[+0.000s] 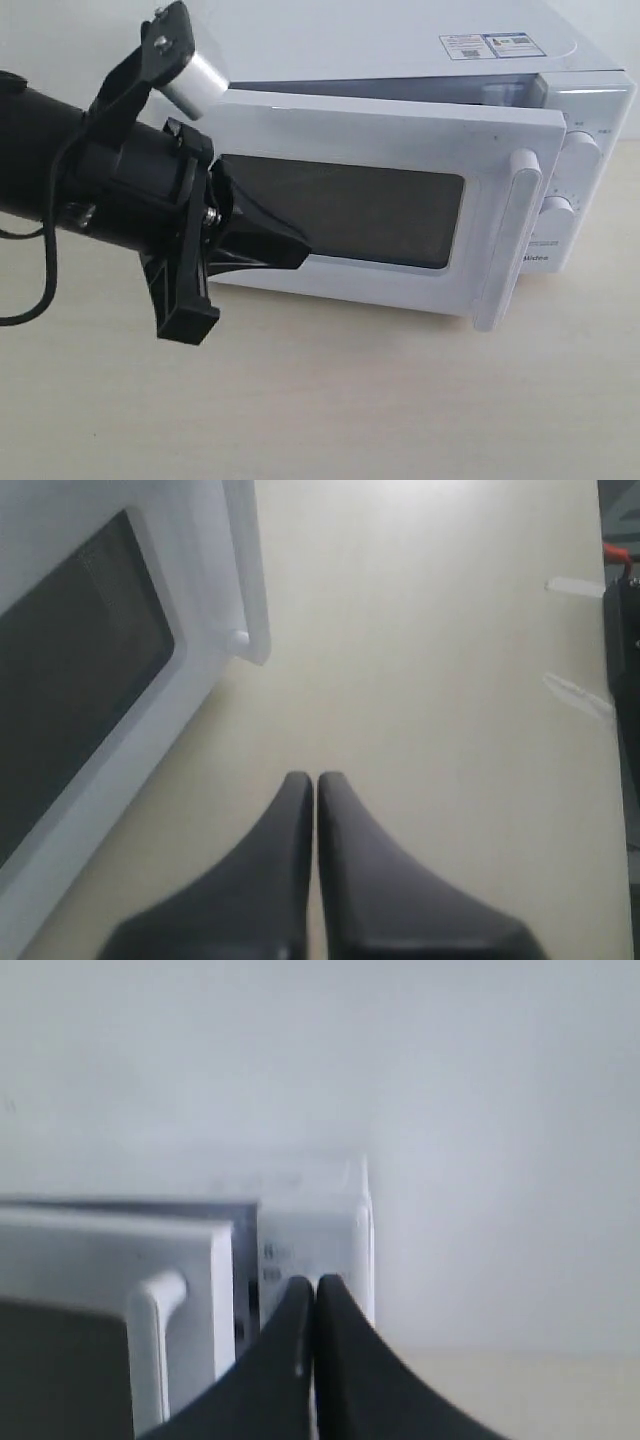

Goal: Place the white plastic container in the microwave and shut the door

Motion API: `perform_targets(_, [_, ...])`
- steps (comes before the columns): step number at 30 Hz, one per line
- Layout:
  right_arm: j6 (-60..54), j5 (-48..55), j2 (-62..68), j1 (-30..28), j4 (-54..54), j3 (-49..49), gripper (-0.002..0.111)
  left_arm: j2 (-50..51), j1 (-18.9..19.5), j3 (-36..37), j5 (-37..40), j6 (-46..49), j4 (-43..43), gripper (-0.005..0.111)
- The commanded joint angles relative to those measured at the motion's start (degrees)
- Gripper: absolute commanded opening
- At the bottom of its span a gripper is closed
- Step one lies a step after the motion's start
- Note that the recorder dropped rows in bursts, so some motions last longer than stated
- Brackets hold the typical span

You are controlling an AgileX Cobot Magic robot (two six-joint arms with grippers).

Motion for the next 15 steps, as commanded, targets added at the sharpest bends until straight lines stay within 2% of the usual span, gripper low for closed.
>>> perform_targets(1, [1.2, -17.2, -0.2, -0.1, -0.3, 0.0, 0.0, -0.2, -0.2, 0.7, -0.7, -0.7, 1.8, 0.004])
perform_targets(6, [1.2, -28.7, -0.2, -0.1, 0.3, 0.0, 0.0, -0.2, -0.2, 0.7, -2.1, -0.9, 1.8, 0.004])
perform_targets(8, [2.0, -36.7, -0.2, -0.1, 0.5, 0.0, 0.0, -0.2, -0.2, 0.7, -3.0, -1.1, 1.8, 0.004])
perform_targets(11, [8.9, -44.4, -0.2, -0.1, 0.3, 0.0, 0.0, -0.2, -0.2, 0.7, -5.7, -1.8, 0.2, 0.004])
perform_targets(13, [13.7, -40.4, -0.2, -0.1, -0.1, -3.0, 0.0, -0.2, -0.2, 0.7, -7.2, -1.8, -1.1, 0.004])
perform_targets(15, [20.5, -29.1, -0.2, -0.1, -3.0, -8.7, 0.0, -0.2, -0.2, 0.7, -7.7, -1.7, -1.8, 0.004])
